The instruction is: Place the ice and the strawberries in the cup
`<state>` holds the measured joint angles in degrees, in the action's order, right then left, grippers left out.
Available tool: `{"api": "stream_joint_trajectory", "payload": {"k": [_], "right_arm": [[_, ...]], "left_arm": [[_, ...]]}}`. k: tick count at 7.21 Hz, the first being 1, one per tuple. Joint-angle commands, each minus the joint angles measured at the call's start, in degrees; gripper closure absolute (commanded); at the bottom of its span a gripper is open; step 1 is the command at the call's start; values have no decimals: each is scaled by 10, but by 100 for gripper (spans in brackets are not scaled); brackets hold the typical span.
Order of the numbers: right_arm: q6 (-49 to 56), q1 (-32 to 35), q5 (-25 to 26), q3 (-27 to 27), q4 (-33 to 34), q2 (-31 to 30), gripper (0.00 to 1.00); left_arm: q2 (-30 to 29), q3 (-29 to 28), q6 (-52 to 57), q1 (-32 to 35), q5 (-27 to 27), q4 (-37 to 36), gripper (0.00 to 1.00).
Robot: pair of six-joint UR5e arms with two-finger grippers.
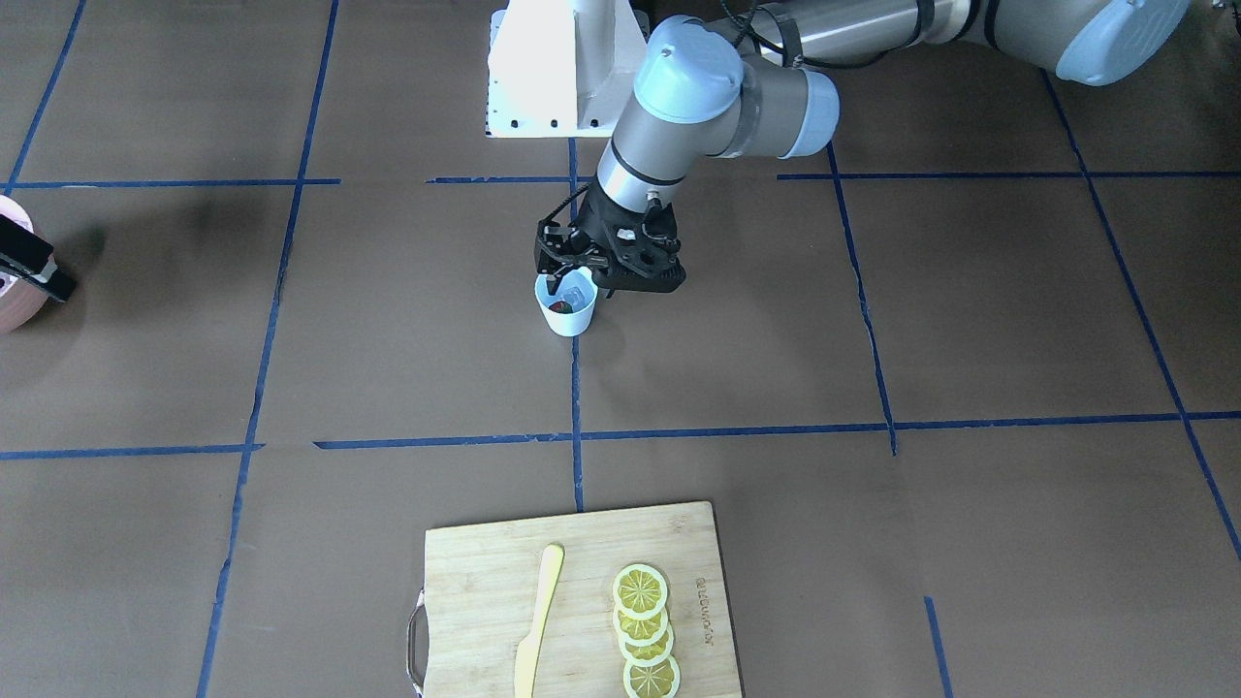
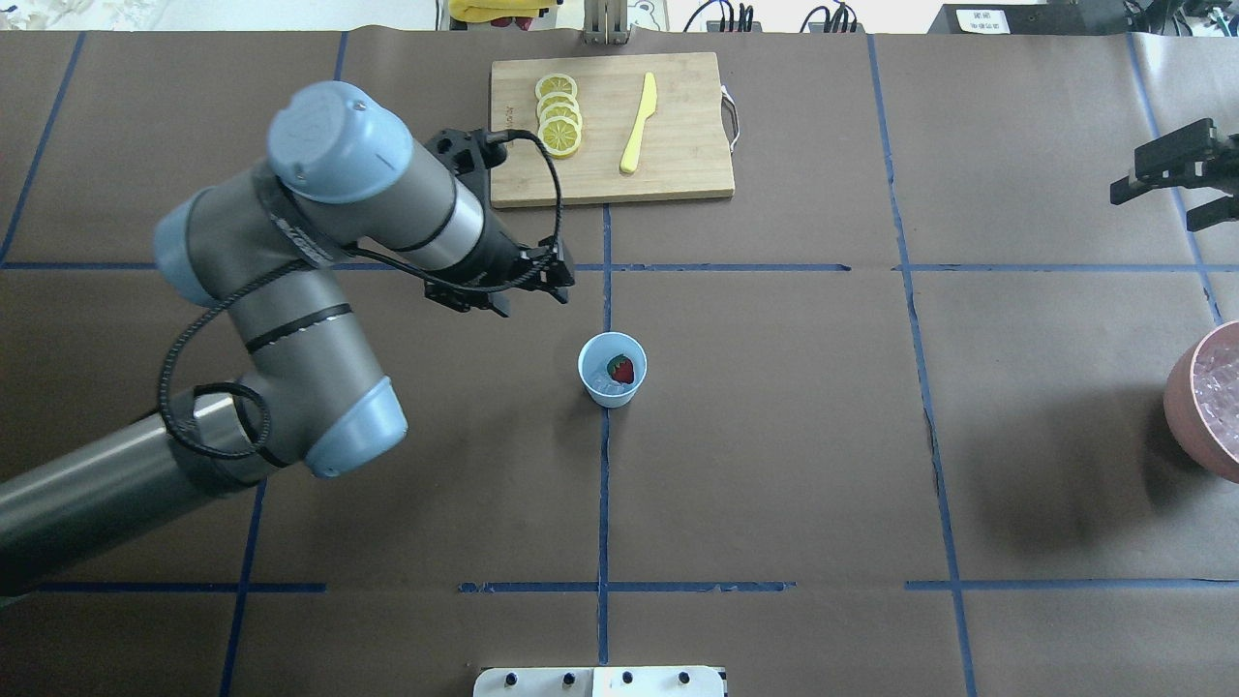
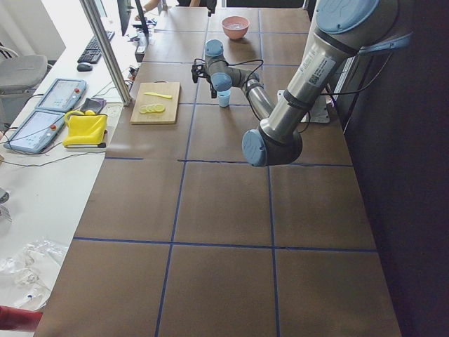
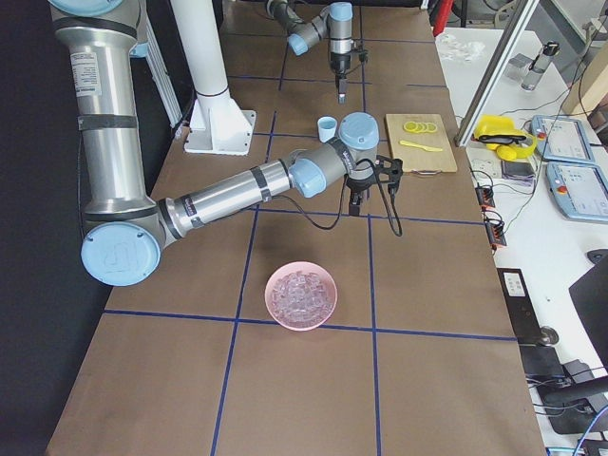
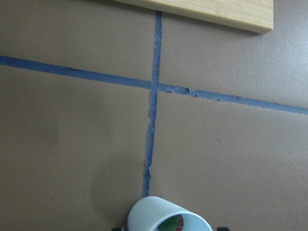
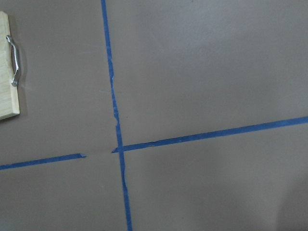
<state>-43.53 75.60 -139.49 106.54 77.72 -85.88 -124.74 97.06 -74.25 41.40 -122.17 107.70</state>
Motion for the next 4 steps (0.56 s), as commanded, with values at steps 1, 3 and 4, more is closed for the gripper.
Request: {"api": "stream_joint_trajectory", "payload": {"k": [1, 3, 4], "right_arm": [[172, 68, -4, -68, 24, -1, 0], [325, 106, 2, -103, 100, 3, 0], [385, 121, 3, -122, 129, 8, 0]], "left_arm": [[119, 51, 169, 136, -122, -2, 28], [212, 53, 399, 261, -162, -38, 28], [238, 42, 552, 331, -163, -89, 28]]}}
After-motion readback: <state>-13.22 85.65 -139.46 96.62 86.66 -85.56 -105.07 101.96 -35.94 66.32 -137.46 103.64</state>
